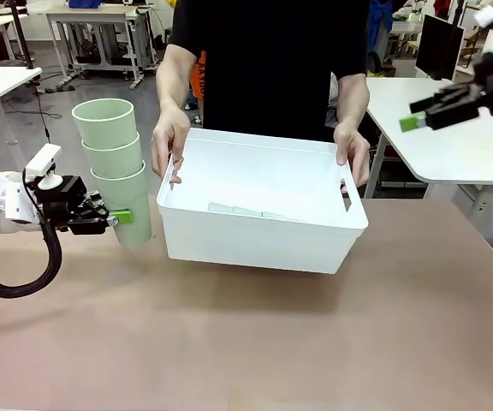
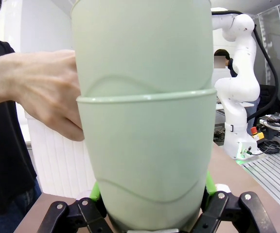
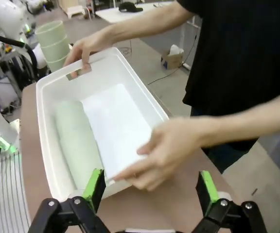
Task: Stack the cups and store them in the basket.
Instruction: Place the stack of Reusable plastic cups into the Pantry Basket.
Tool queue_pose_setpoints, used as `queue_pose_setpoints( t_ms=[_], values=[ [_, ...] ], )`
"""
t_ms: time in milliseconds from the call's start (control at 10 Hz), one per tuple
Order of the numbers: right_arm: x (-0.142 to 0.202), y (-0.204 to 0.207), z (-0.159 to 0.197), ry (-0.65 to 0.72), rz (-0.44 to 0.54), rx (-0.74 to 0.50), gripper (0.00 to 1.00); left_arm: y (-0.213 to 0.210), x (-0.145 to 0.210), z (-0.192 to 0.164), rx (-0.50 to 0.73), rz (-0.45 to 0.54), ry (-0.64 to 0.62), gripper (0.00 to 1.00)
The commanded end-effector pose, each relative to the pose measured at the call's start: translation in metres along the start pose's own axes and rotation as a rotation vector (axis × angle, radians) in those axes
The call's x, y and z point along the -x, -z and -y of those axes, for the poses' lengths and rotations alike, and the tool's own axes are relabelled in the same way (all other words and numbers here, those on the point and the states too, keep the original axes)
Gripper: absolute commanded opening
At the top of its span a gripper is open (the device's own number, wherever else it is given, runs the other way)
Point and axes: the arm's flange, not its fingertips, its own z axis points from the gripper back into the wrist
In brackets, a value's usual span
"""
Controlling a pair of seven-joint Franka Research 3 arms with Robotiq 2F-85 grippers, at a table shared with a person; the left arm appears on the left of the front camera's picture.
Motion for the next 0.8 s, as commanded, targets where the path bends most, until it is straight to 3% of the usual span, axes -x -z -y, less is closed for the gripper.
queue_pose_setpoints(
  t_ms=[0,200,300,700],
  values=[
    [0.037,-0.003,0.009,0.001,0.038,-0.027,1.0,0.001,-0.005,0.001,0.004,0.005,0.01,0.85],
    [0.062,-0.007,0.02,-0.039,0.071,-0.038,1.0,0.001,-0.005,0.001,0.004,0.005,0.01,0.85],
    [0.044,-0.012,0.012,0.022,0.02,-0.014,1.0,0.001,-0.005,0.001,0.004,0.005,0.01,0.85],
    [0.044,-0.012,0.012,0.022,0.02,-0.014,1.0,0.001,-0.005,0.001,0.004,0.005,0.01,0.85]
  ],
)
